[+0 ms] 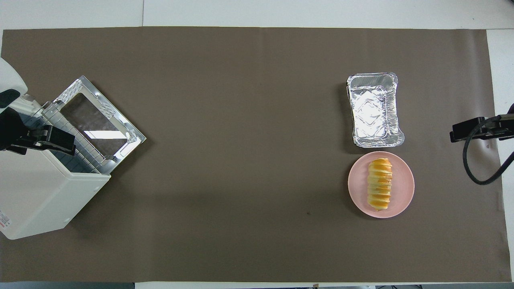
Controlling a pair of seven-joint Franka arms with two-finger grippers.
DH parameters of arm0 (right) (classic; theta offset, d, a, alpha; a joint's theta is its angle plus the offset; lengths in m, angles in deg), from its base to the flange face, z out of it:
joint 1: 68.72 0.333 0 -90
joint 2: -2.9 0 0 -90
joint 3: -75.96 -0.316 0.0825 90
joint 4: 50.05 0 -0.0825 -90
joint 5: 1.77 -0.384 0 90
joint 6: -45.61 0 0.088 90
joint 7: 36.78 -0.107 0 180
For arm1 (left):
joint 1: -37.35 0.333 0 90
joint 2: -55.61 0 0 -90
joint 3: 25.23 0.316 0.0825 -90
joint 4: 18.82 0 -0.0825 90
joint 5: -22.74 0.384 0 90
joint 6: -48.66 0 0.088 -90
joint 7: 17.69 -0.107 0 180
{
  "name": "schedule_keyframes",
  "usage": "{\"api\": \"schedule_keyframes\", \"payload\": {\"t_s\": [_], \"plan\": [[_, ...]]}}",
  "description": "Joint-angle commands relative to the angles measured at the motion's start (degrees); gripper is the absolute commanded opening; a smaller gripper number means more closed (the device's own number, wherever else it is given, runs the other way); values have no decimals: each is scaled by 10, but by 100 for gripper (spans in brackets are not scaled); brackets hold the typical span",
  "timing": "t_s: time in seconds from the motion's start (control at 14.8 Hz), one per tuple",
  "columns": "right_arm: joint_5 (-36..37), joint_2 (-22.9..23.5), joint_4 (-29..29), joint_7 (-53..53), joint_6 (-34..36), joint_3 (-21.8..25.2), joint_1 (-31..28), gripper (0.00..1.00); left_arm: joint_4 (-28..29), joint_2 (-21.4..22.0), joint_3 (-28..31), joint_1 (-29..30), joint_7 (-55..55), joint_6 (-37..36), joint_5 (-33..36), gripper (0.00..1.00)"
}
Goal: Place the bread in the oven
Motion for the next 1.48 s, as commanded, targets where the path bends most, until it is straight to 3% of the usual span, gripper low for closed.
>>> {"api": "schedule_keyframes", "payload": {"t_s": [0.0, 0.27, 0.74, 0.94, 1.21, 1.42], "plan": [[2, 1, -1, -1, 7, -4, -4, 100, 10, 13, -4, 5, -2, -1, 8, 100], [1, -5, 13, -4, 8, -4, 1, 100, 10, 13, -4, 5, -2, 0, 8, 100], [-2, -57, 138, -29, -42, -8, 22, 100, 9, 13, -4, 5, -2, -1, 8, 100], [-22, -91, 241, -39, -128, -9, 23, 100, 10, 13, -4, 4, -2, 0, 8, 100], [-47, -87, 306, -45, -176, -9, 41, 100, 10, 13, -4, 5, -2, -1, 8, 100], [-49, -83, 361, -59, -252, -9, 43, 99, 10, 13, -4, 5, -2, -1, 8, 100]]}}
